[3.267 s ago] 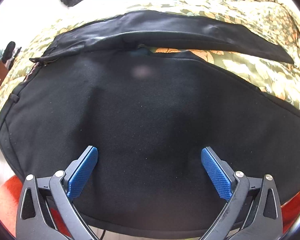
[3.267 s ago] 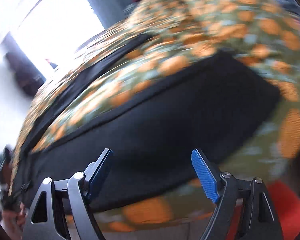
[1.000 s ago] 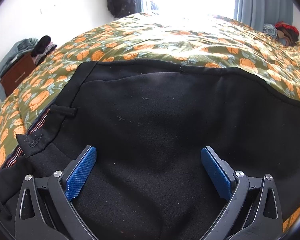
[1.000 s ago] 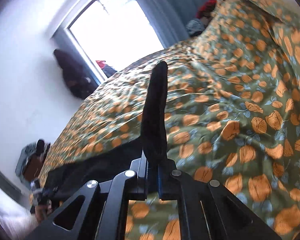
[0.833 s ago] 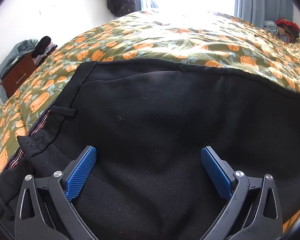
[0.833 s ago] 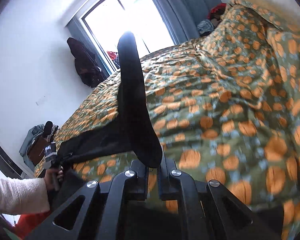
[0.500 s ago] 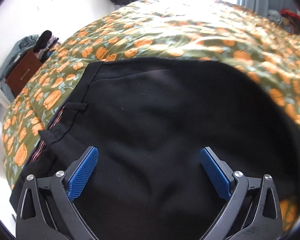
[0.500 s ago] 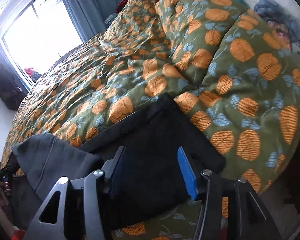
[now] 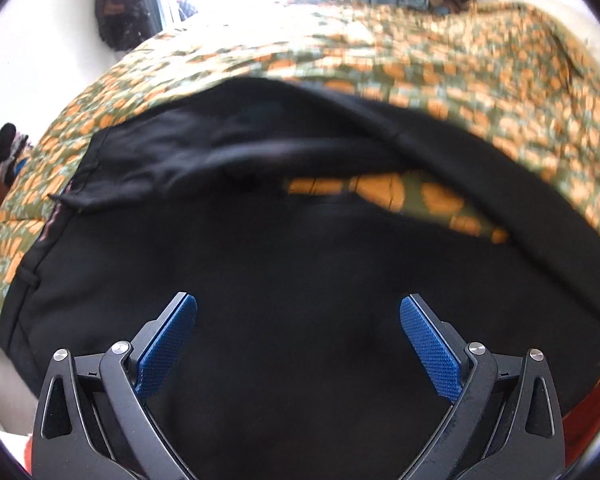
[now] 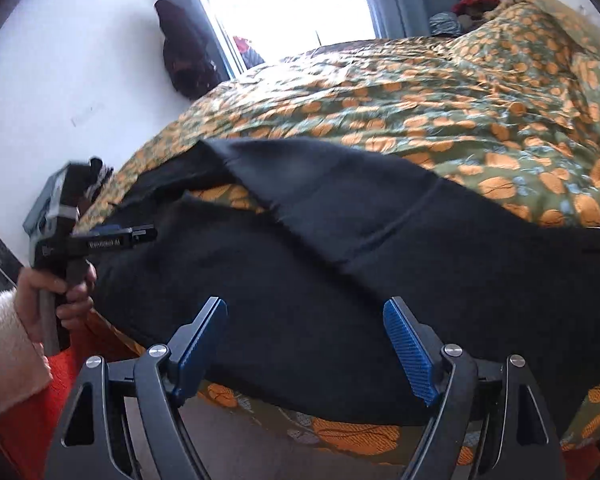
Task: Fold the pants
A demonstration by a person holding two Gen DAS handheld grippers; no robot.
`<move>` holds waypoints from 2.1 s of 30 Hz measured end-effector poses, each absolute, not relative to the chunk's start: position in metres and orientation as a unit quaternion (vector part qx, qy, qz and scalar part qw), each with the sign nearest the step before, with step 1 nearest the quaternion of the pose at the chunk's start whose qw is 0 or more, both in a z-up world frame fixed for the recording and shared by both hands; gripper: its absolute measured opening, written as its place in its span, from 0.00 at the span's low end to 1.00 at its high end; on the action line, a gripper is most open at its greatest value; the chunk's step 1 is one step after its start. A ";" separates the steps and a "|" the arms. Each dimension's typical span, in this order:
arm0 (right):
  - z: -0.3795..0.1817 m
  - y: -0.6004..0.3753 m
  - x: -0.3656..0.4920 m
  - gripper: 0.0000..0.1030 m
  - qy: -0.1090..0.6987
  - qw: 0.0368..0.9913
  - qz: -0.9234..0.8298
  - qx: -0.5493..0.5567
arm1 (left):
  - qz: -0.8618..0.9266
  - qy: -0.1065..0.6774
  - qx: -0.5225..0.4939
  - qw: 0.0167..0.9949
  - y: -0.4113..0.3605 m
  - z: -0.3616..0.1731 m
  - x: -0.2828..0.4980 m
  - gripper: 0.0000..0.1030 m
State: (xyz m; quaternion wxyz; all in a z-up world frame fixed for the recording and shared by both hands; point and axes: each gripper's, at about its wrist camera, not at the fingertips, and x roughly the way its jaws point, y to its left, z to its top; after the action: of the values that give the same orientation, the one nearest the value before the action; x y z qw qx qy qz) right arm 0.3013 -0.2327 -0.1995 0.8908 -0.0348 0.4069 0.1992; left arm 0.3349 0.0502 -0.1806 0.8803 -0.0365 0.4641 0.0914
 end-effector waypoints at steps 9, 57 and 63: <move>-0.238 -0.230 0.311 0.93 0.431 0.885 0.170 -0.047 | 0.104 0.490 -0.086 0.861 0.081 -0.238 0.385 1.00; -0.243 -0.219 0.300 1.00 0.410 0.886 0.199 -0.092 | 0.170 0.453 -0.008 0.875 0.082 -0.243 0.417 1.00; -0.244 -0.219 0.301 1.00 0.410 0.885 0.199 -0.091 | 0.170 0.453 -0.008 0.875 0.082 -0.243 0.417 1.00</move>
State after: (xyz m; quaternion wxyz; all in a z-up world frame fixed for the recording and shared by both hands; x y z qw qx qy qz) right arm 0.3009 -0.2188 -0.2435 0.8852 -0.0914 0.4104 0.1992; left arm 0.4166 0.0820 -0.2430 0.8749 -0.0080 0.4535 0.1696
